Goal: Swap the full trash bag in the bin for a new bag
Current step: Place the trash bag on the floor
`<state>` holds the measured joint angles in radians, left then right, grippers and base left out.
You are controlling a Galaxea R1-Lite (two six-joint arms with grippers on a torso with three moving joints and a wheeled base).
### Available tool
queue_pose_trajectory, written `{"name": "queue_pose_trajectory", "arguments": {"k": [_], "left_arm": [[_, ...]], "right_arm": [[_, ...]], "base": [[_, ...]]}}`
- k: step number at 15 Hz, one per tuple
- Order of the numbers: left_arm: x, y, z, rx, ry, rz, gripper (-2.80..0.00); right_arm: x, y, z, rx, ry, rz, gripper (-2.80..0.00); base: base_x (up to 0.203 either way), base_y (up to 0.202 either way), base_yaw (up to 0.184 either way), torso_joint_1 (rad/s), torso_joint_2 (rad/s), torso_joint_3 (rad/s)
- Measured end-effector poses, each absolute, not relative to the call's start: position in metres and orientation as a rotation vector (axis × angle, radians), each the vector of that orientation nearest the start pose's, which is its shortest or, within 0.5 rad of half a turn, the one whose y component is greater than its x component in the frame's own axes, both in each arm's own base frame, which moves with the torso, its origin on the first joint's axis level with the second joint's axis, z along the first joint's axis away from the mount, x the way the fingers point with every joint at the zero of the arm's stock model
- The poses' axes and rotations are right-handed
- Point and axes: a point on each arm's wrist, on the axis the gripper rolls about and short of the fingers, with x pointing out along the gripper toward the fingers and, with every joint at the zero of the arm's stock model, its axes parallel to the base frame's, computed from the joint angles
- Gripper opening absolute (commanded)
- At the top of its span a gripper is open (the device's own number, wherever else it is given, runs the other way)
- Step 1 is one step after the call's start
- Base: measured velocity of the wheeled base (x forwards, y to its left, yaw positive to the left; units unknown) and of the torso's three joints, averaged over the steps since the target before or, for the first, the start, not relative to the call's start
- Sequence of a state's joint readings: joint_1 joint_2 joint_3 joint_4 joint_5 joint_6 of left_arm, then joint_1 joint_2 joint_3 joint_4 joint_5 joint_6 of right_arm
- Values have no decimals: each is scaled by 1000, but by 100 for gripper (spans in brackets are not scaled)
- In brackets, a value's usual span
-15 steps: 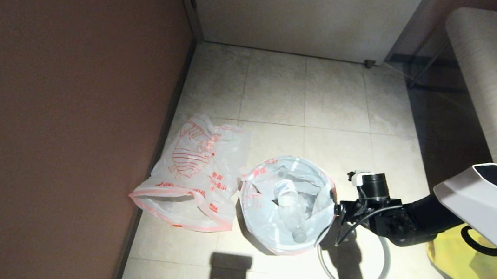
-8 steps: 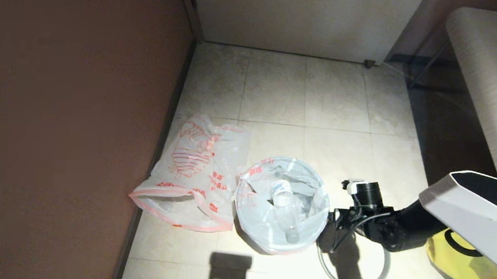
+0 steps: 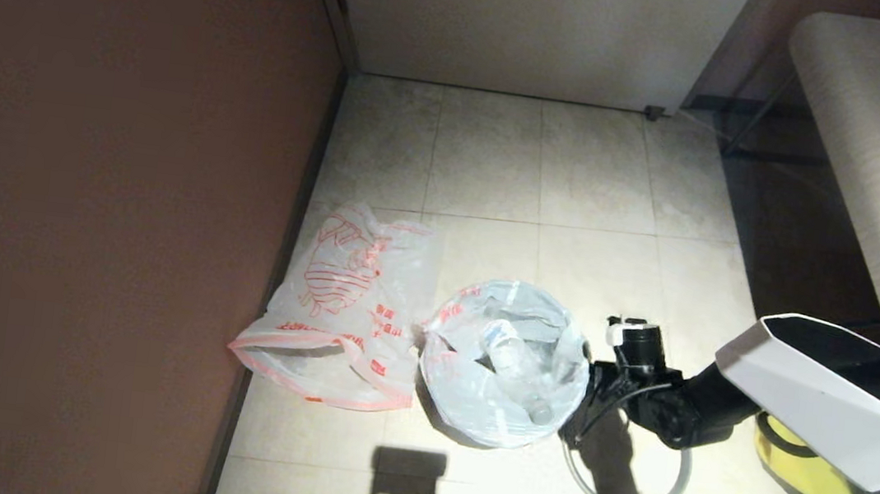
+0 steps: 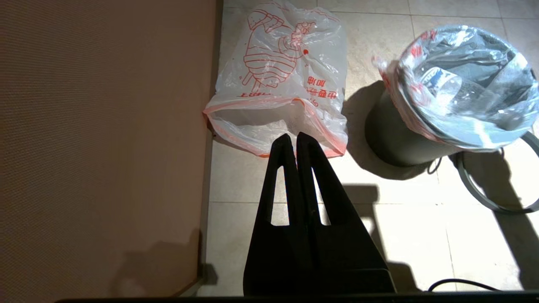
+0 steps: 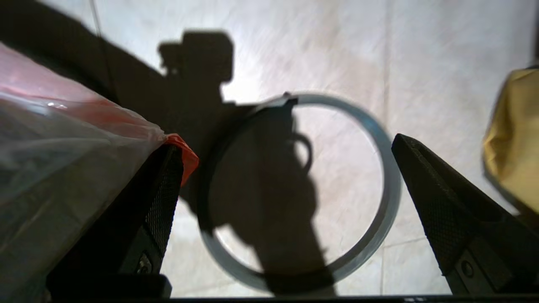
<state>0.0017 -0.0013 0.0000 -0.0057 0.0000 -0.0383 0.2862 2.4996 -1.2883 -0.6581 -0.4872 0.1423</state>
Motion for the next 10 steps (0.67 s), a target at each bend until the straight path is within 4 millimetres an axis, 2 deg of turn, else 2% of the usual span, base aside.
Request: {"name": "queue_pose_trajectory", "arguments": {"k": [2, 6, 10], "left_arm": [[-23, 0, 76, -38, -7, 2, -280], [-23, 0, 76, -37, -7, 1, -280], [-23, 0, 76, -37, -7, 1, -280]], "right_arm": [[436, 116, 7, -61, 450, -281, 0], [412, 109, 33, -45, 421, -335, 0], [405, 107, 42, -22, 419, -311, 0]], "base": [[0, 0, 0, 0, 0, 0], [0, 0, 0, 0, 0, 0], [0, 0, 0, 0, 0, 0]]}}
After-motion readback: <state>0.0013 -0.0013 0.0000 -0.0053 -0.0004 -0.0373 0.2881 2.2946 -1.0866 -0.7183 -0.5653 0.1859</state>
